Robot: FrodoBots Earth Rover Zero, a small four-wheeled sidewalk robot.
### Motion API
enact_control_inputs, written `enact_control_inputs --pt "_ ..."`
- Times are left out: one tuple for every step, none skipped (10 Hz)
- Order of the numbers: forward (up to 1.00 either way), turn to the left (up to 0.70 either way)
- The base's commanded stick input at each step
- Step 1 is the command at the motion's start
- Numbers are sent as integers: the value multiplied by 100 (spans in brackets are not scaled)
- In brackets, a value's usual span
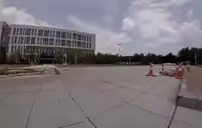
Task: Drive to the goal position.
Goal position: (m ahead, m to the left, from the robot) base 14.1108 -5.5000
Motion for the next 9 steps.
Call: enact_control_inputs --pt "50 -52" --pt "50 -52" --pt "50 -52" --pt "50 -2" --pt "50 -2" --pt "50 -2" --pt "50 -2" --pt "50 -2" --pt "50 -2"
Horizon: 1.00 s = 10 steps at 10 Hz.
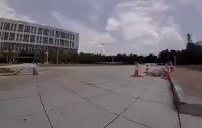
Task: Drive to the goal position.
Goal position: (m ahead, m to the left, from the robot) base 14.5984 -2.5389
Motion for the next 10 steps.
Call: enact_control_inputs --pt "50 -2" --pt "50 -2" --pt "50 -2" --pt "50 -2" --pt "50 -2" --pt "50 -2" --pt "50 -2" --pt "50 -2" --pt "50 -2" --pt "50 -2"
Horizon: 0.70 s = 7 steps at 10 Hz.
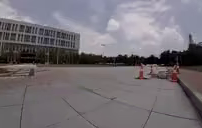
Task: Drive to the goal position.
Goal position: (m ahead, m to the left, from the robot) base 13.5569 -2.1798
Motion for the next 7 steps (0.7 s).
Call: enact_control_inputs --pt "50 -2" --pt "50 -2" --pt "50 -2" --pt "50 -2" --pt "50 -2" --pt "50 -2" --pt "50 -2"
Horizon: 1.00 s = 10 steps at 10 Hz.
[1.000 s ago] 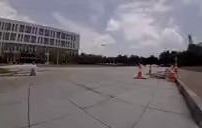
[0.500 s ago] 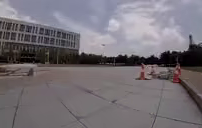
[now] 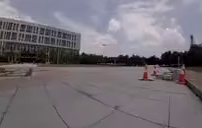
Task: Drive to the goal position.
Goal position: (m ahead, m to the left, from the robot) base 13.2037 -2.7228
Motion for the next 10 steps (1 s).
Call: enact_control_inputs --pt "50 -2" --pt "50 -2" --pt "50 -2" --pt "50 -2" --pt "50 -2" --pt "50 -2" --pt "50 -2" --pt "50 -2" --pt "50 -2" --pt "50 -2"
